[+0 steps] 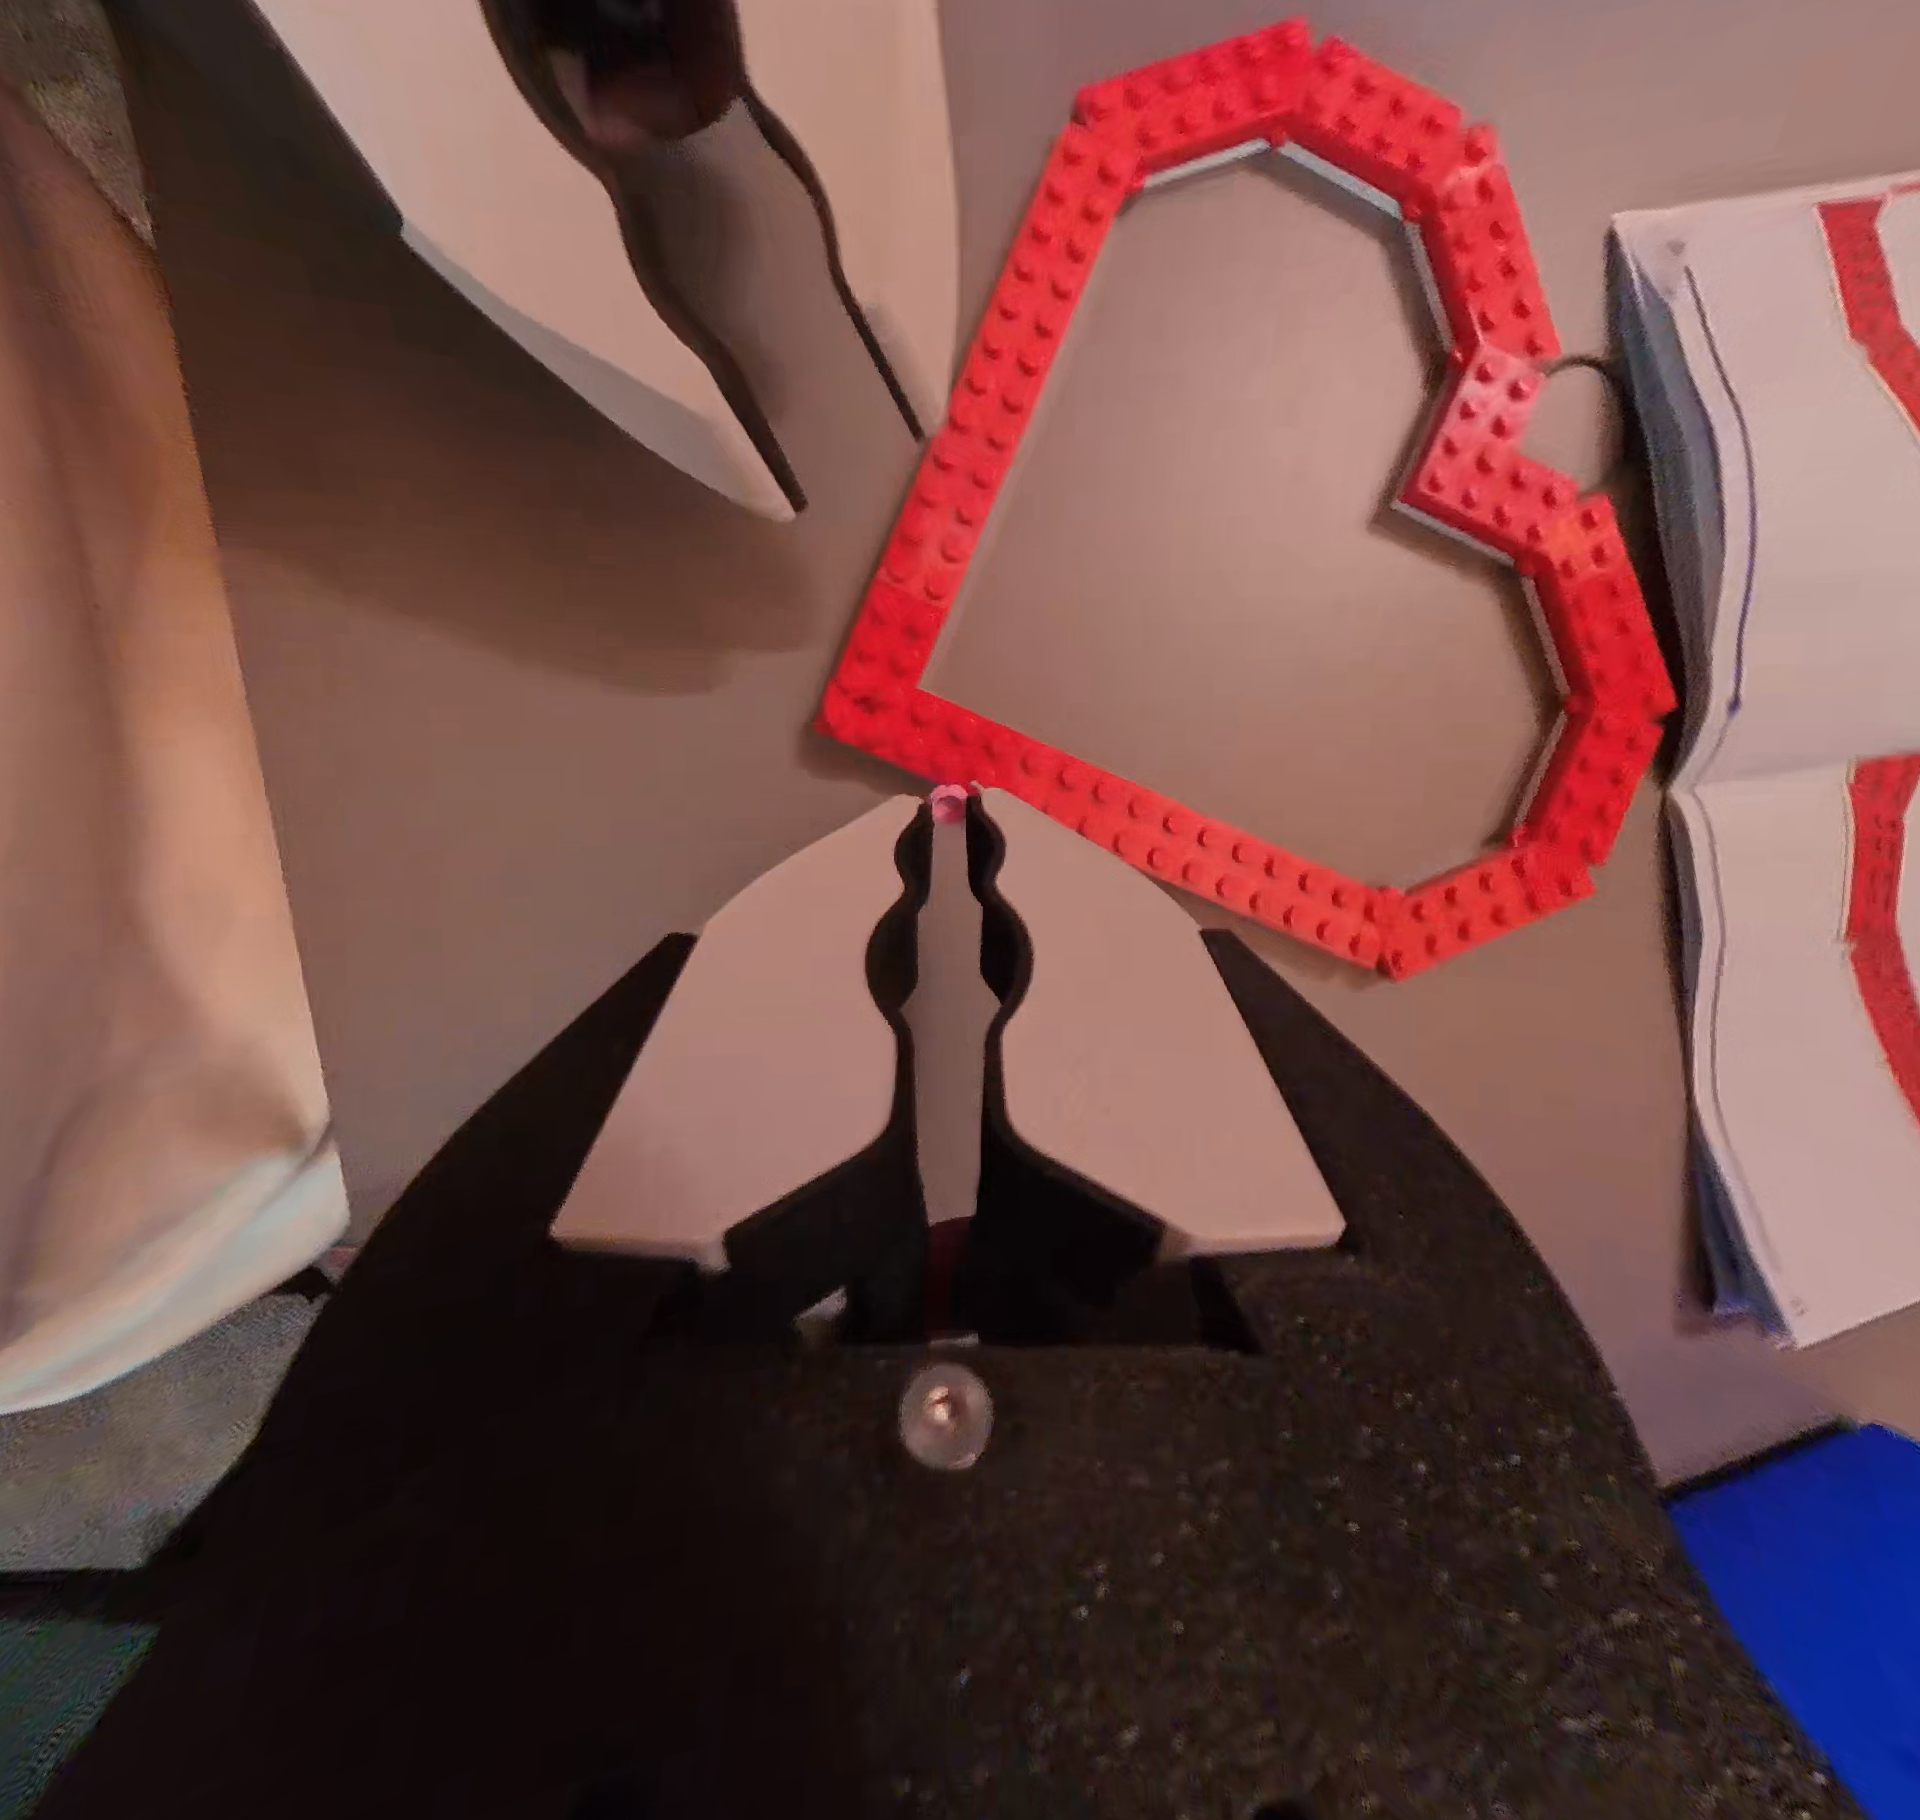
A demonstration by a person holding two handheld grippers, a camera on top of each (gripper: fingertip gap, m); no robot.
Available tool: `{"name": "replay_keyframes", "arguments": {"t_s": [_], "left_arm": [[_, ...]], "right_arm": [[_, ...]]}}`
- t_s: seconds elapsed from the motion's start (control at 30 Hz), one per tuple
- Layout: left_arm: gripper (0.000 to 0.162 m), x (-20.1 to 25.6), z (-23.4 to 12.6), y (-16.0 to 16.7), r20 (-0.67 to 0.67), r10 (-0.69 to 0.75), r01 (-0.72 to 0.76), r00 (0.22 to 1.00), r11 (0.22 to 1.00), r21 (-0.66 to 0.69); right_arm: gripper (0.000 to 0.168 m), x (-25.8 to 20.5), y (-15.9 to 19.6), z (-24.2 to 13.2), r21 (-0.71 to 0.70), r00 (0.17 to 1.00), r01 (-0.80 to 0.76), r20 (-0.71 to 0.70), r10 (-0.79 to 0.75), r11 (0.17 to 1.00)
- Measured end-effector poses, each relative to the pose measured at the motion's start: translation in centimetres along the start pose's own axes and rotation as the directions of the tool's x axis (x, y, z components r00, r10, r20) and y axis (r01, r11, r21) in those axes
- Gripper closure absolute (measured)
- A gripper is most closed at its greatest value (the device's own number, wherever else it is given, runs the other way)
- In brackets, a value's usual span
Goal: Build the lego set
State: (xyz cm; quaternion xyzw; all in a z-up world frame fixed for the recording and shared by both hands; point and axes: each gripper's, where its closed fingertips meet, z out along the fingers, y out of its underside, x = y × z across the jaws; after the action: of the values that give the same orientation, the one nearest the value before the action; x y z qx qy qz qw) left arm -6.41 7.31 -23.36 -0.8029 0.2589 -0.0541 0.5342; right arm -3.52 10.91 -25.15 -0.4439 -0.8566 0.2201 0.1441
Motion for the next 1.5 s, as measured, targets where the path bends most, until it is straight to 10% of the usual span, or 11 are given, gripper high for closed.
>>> {"name": "replay_keyframes", "arguments": {"t_s": [0.23, 0.37, 0.47, 0.53, 0.63, 0.93, 1.5], "left_arm": [[0.143, -0.5, 0.1, -0.2, 0.011, 0.009, -0.009, 1.000, 0.999, 0.037], [0.141, -1.6, -0.4, -2.0, 0.124, 0.066, -0.087, 0.990, 0.981, 0.174], [0.138, -2.3, -1.6, -4.4, 0.196, 0.029, -0.097, 0.980, 0.932, 0.349], [0.137, -2.3, -2.7, -6.1, 0.216, 0.022, -0.119, 0.976, 0.886, 0.448], [0.138, -2.4, -4.3, -8.3, 0.195, -0.062, -0.069, 0.979, 0.797, 0.601], [0.148, -1.5, -4.9, -10.3, 0.008, -0.150, 0.098, 0.989, 0.680, 0.727], [0.154, -0.9, -3.8, -9.3, 0.057, -0.058, 0.011, 0.997, 0.788, 0.616]], "right_arm": [[0.162, 0.4, -1.1, 0.6, -0.033, 0.997, 0.074, -0.013, -0.075, 0.997], [0.162, 0.4, -4.5, -0.4, 0.260, 0.993, -0.114, 0.055, 0.103, 0.959], [0.162, -0.3, -8.9, -4.0, 0.522, 0.798, -0.580, 0.518, 0.308, 0.625], [0.163, -0.1, -10.2, -7.0, 0.480, 0.571, -0.803, 0.790, 0.225, 0.354], [0.163, -0.2, -10.4, -8.3, 0.327, 0.347, -0.927, 0.934, 0.089, 0.181], [0.162, -2.3, -11.1, -8.7, 0.088, 0.072, -0.986, 0.991, -0.114, 0.139], [0.162, -2.7, -10.6, -7.8, 0.064, 0.051, -0.984, 0.996, -0.079, 0.166]]}}
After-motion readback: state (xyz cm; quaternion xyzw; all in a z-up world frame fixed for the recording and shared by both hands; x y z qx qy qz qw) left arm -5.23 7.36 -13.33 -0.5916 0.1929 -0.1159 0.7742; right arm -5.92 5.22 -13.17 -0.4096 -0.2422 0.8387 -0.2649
